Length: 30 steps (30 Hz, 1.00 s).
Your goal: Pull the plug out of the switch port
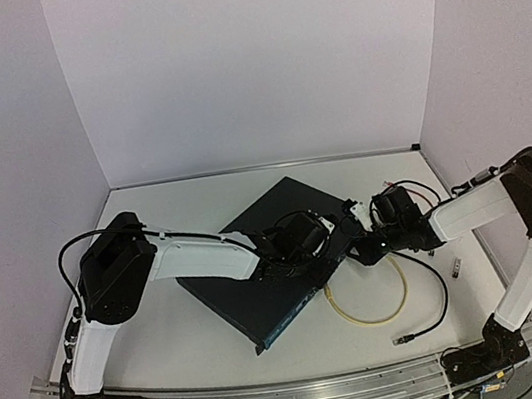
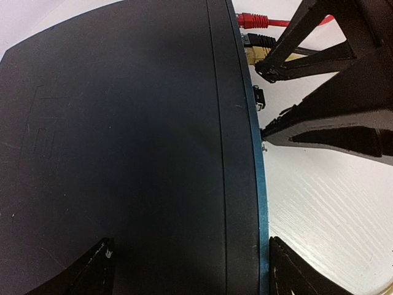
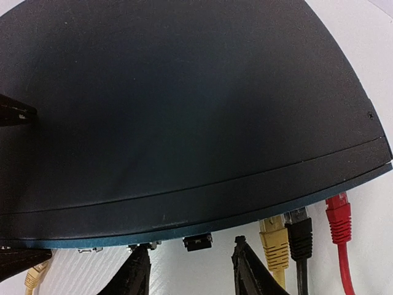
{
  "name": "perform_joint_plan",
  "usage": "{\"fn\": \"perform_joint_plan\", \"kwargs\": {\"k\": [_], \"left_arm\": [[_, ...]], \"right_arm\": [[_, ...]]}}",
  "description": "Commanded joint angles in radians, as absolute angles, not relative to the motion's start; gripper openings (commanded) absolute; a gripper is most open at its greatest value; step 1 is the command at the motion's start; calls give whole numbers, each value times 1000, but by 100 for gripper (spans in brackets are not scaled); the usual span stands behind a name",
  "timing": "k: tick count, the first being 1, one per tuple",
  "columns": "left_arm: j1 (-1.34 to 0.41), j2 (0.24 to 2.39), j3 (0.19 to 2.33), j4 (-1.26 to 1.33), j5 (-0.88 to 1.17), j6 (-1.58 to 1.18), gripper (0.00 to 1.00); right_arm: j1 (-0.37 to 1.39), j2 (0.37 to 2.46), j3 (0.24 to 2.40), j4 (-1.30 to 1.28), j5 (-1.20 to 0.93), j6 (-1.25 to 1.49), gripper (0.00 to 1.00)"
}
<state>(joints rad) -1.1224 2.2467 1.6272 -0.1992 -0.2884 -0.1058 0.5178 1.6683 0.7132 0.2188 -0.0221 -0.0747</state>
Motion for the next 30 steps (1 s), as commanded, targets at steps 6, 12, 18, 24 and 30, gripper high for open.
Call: {"fn": "perform_joint_plan", "kwargs": {"k": [6,12,18,24,30], "left_arm": [[-1082,2285,1583,-307,-275,-149,82],[-1080,2290,1586,-310,-272,-153,82],[-1080,2295,1594,-318,-273,-153,83],[-1078,2299,1601,-323,-274,-152,83],[-1077,2304,1604,-331,-275,-154,83]], "right_arm": [[543,1695,726,327,79,-127,37],[546,1702,726,331,99,-134,33],[550,1703,721,331,83,-135,31],[549,1671,690,330,88,-137,31],[549,1649,668,325,104,-138,30]]}}
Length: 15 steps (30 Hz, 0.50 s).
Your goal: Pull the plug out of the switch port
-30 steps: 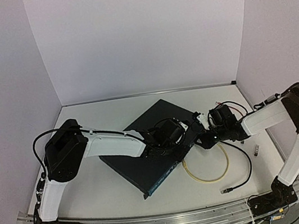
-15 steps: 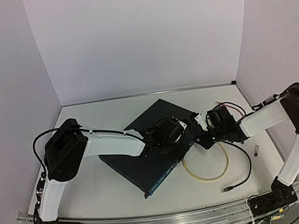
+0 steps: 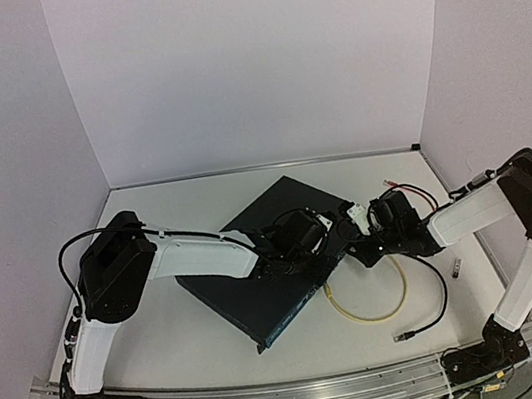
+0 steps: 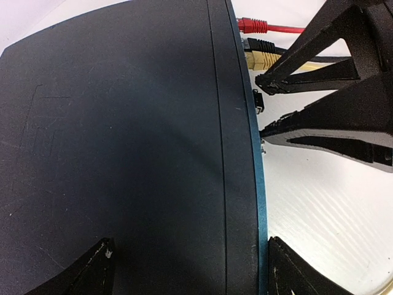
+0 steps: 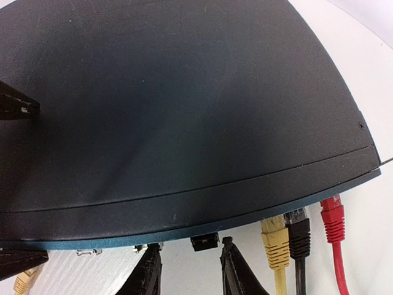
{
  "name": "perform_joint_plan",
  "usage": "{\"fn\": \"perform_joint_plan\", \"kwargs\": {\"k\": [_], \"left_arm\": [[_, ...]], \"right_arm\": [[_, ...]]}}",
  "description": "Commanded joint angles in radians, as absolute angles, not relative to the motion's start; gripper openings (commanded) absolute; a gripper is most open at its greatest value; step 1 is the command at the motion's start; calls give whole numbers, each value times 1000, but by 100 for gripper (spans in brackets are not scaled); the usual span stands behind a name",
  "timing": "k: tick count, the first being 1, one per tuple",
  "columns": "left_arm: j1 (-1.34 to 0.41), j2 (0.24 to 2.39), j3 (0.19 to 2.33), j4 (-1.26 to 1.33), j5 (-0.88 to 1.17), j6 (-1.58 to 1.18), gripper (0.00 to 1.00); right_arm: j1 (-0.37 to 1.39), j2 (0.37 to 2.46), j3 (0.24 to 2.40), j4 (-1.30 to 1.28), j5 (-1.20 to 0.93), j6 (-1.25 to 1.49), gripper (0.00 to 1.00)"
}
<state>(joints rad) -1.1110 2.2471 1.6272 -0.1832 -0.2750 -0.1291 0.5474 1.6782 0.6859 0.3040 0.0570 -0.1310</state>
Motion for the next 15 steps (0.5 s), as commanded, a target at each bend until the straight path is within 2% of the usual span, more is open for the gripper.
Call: {"fn": "perform_joint_plan", "kwargs": {"k": [1,15], "left_arm": [[-1076,2304,1605,-333,-275,-155,83],[-1075,2318,1622,-344,-271,-155,83]], "right_arm": [[550,1645,666,323,102,-137,30],[549,1655,681,314,63,-133,27]]}}
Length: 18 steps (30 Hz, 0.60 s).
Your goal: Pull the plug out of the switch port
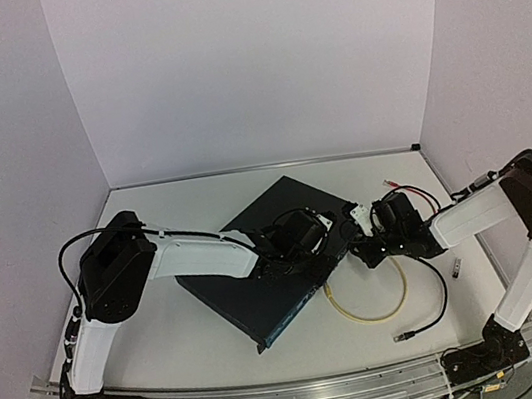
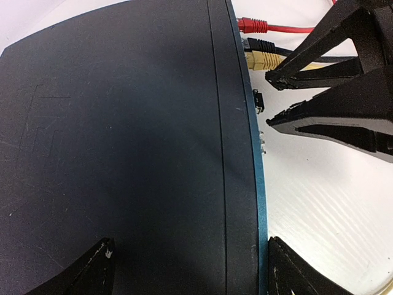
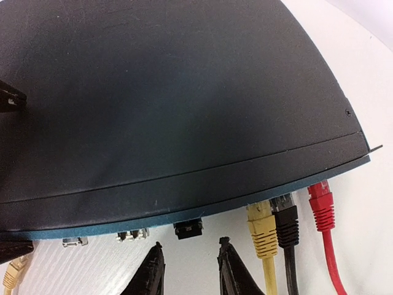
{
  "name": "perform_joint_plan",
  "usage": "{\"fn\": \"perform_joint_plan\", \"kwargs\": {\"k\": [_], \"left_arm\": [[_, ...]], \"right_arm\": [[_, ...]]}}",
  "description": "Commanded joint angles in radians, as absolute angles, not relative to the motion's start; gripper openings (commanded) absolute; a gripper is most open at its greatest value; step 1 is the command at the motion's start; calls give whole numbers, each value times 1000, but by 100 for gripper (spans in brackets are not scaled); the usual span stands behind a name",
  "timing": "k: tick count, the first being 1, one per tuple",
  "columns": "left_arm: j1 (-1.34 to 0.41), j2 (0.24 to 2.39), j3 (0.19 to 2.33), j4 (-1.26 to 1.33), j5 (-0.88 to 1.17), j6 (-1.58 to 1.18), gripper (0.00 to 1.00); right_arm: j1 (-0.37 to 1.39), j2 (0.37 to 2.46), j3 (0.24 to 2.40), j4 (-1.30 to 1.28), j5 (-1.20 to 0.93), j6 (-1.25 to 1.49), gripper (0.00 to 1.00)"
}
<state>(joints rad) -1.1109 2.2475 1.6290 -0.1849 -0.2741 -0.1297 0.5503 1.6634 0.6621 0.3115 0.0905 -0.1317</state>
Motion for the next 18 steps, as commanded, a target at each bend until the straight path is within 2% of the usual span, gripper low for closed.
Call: {"fn": "perform_joint_plan", "kwargs": {"k": [1,18], "left_arm": [[-1075,2319,1624,-346,-271,-155,83],[-1071,2329,1637,-355,-267,-164,83]], "right_arm": [[549,1661,687,314,60,-131,27],[550,1714,730,334,55,-138,19]]}}
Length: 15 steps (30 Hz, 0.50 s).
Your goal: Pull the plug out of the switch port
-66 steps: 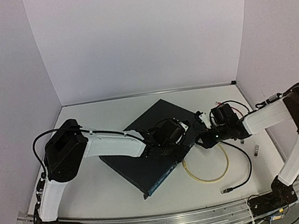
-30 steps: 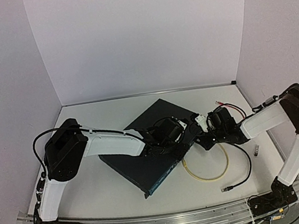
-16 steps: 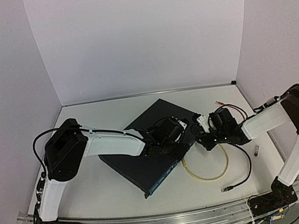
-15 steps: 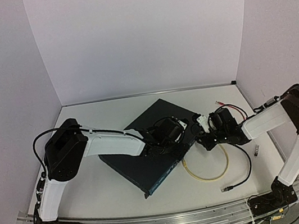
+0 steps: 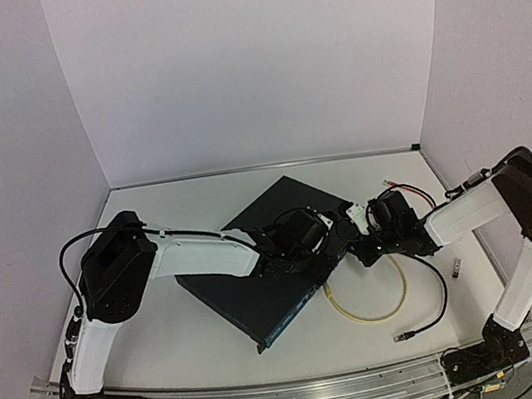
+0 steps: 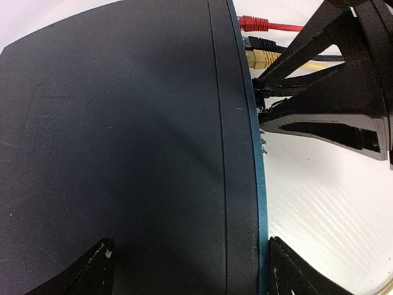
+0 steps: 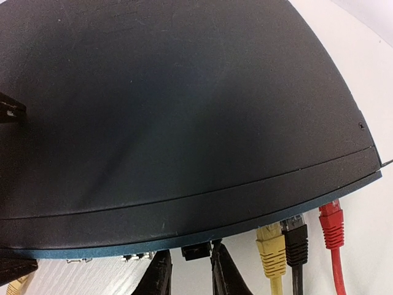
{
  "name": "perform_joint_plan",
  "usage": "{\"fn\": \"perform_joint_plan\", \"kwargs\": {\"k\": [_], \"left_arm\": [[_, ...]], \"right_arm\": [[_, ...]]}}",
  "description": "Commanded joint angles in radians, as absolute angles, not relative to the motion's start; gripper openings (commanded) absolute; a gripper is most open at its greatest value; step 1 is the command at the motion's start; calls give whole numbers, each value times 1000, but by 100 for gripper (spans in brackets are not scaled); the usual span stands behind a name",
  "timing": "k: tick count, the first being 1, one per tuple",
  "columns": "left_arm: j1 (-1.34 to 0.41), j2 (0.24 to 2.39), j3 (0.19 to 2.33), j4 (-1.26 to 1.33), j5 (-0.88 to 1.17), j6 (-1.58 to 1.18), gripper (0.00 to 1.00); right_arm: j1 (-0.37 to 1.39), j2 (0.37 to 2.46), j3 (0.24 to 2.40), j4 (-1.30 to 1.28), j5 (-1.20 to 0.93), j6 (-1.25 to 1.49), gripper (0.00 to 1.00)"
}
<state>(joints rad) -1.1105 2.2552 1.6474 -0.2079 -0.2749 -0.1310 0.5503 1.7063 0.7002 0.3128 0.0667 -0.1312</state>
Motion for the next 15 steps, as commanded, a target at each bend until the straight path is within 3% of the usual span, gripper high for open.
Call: {"fn": "perform_joint_plan", "kwargs": {"k": [1,15], "left_arm": [[-1071,2329,1638,-355,-266,-164,83],[-1063,2345,1652,-368,-265,-183,82]], "right_arm": [[549,1713,728,336,57,-138,19],[561,1691,702,363,69,-148,8]]}}
